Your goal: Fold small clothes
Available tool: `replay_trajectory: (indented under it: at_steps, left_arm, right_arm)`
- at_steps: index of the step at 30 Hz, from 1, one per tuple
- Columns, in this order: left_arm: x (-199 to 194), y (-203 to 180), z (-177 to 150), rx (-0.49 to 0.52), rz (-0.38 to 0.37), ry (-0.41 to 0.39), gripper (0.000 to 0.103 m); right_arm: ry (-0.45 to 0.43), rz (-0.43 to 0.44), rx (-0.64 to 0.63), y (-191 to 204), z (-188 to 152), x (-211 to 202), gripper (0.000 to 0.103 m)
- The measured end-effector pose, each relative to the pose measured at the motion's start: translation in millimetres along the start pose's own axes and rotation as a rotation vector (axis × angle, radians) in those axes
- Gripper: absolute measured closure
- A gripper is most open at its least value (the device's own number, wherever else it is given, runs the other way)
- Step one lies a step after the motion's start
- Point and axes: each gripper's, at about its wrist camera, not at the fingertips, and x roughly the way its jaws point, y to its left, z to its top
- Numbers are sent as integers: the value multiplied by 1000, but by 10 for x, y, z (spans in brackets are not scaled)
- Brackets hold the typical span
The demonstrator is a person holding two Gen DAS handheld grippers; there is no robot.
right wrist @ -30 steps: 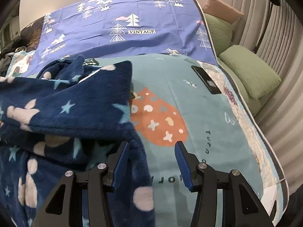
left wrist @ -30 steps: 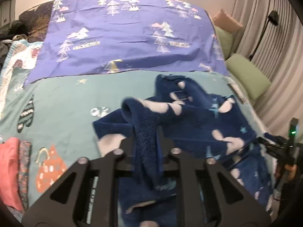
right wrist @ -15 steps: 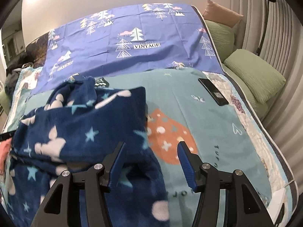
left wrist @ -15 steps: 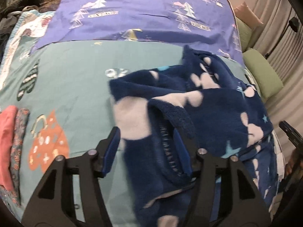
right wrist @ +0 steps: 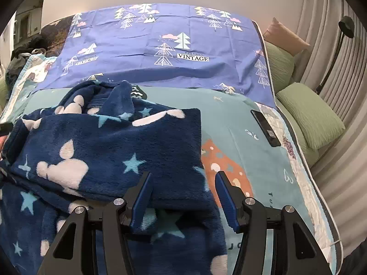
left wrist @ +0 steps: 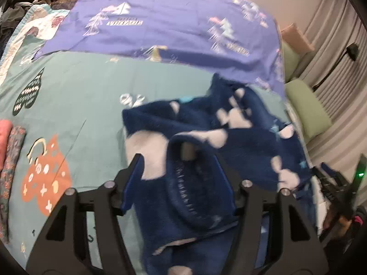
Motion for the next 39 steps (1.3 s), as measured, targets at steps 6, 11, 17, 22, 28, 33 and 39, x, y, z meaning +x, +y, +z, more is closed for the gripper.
replay_trajectory:
  at_steps: [6,11,17,22,28,33,39]
  left_arm:
    - [302,-156,-81,58,-25,101,30]
    - [600,-219,-118,112,47,140,94]
    - [20,-436,92,221,92,-52,93]
    - [327,-287,17,243,225,75,70]
    - [253,-145,119,140,234,16,51]
    - [566,-524,519,162,107,28,33]
    - [1388,-829,590,209,122,181,46]
  right_arm:
    - [-9,23,3,47,4,-20,46]
    - [1,23,1,45,-18,28,46]
    - [28,39,89,-207,-53,98,46]
    - [87,25,100,-298,-77,249,45]
    - [49,101,185,-452,205,189,45]
    - [108,350,162,-166,813,582,46]
    - [299,406,172,260,1046,1359,47]
